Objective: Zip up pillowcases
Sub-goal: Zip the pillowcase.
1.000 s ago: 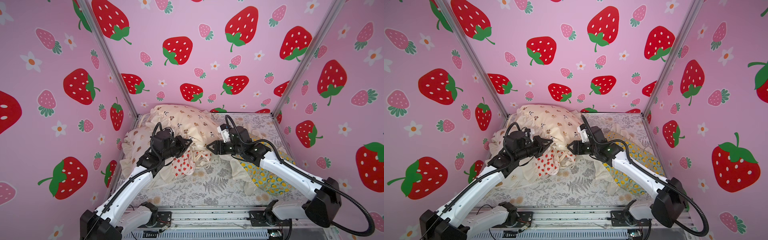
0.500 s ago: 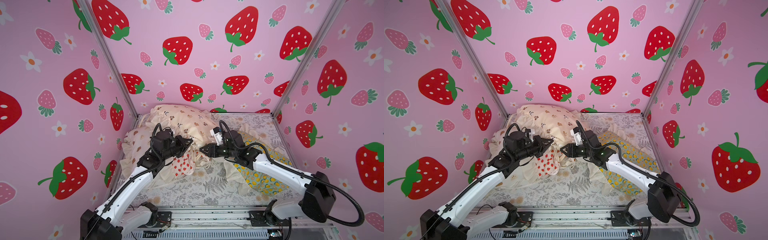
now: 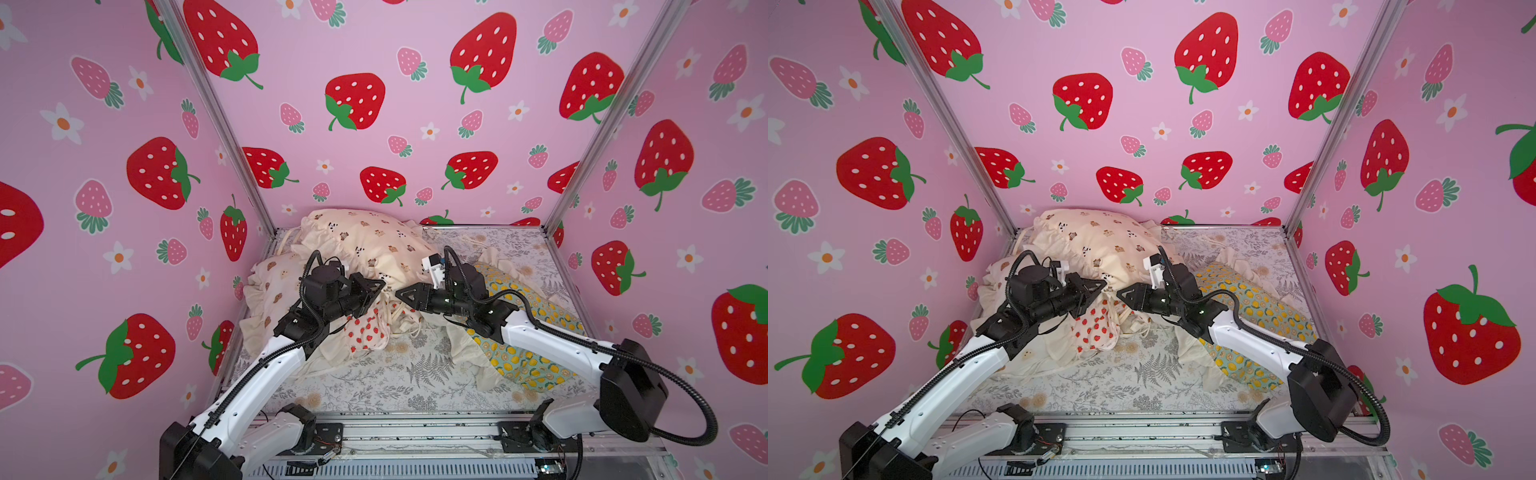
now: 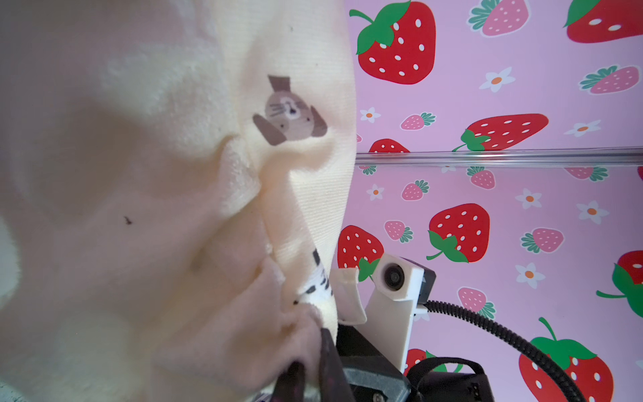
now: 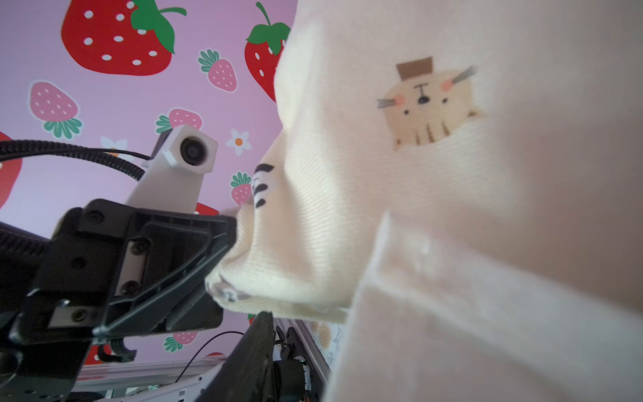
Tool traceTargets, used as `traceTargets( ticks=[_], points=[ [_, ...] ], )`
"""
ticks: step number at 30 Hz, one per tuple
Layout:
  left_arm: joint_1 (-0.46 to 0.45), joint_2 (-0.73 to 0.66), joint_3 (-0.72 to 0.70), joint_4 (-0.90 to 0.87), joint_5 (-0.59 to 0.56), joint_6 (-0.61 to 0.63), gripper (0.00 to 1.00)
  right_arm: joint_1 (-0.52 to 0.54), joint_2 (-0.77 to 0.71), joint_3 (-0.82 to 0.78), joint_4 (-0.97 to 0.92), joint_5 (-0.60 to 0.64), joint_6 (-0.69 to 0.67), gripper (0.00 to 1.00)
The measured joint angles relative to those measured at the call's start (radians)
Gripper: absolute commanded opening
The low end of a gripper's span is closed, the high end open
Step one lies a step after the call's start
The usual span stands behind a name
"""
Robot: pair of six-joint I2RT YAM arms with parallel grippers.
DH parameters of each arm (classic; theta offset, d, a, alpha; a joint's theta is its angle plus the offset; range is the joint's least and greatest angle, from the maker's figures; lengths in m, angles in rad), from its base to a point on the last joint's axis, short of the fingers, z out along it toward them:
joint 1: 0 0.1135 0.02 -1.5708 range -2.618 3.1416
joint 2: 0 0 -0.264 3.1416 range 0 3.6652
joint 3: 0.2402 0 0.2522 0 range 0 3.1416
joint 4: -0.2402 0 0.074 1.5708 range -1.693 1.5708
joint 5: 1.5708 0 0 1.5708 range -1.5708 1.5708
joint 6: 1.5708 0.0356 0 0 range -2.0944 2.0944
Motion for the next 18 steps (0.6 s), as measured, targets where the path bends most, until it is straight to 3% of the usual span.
traceTargets(
  ticks=[18],
  points=[
    [-0.003, -0.014, -0.014, 0.021, -0.005, -0.026, 0.00, 0.009, 0.053, -0.005, 0.092, -0.021, 0.118, 0.33]
  ],
)
